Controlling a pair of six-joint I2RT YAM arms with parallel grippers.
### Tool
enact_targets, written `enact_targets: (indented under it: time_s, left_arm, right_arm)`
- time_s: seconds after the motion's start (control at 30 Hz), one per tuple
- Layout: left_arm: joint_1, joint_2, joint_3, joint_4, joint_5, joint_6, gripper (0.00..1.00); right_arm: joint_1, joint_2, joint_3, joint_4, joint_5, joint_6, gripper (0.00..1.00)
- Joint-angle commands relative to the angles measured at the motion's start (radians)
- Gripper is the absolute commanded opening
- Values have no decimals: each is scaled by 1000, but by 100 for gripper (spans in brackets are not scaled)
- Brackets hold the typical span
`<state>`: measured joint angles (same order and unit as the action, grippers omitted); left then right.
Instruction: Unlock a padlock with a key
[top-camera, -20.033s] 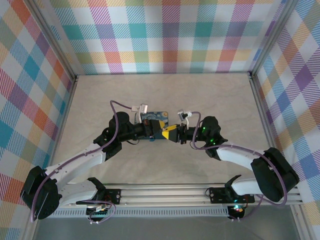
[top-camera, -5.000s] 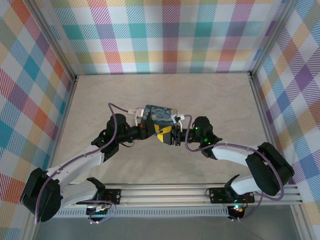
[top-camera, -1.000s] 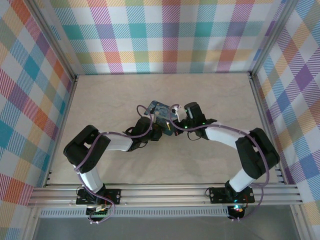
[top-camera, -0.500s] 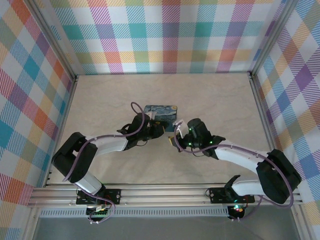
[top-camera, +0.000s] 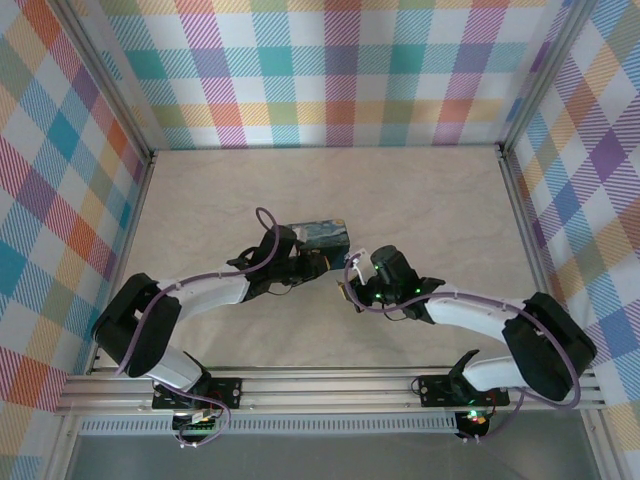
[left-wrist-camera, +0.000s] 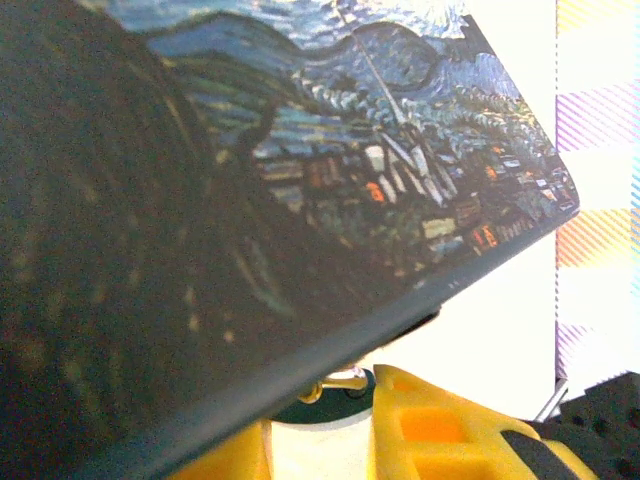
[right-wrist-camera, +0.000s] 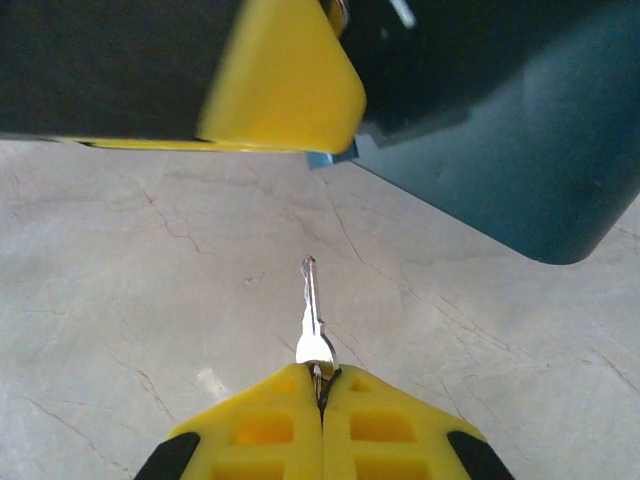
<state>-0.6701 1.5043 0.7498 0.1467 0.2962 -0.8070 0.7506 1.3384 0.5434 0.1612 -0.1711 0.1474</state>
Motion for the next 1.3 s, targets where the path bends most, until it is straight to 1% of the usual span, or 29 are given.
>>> enact_targets:
  time_s: [0.0, 0.2, 0.63, 1.27]
  left_arm:
    - [-9, -38, 29, -9, 30, -17, 12]
    - [-9, -48, 27, -19, 33, -18, 12]
    - [-9, -60, 3, -11, 30, -24, 12]
    - [-11, -61, -12, 4, 28, -34, 12]
  right_arm:
    - [4, 35, 28, 43, -6, -7, 0]
    - [4, 61, 37, 86, -21, 6, 0]
    - [5, 97, 75, 102, -22, 0, 0]
    - [4, 110, 78, 143, -8, 14, 0]
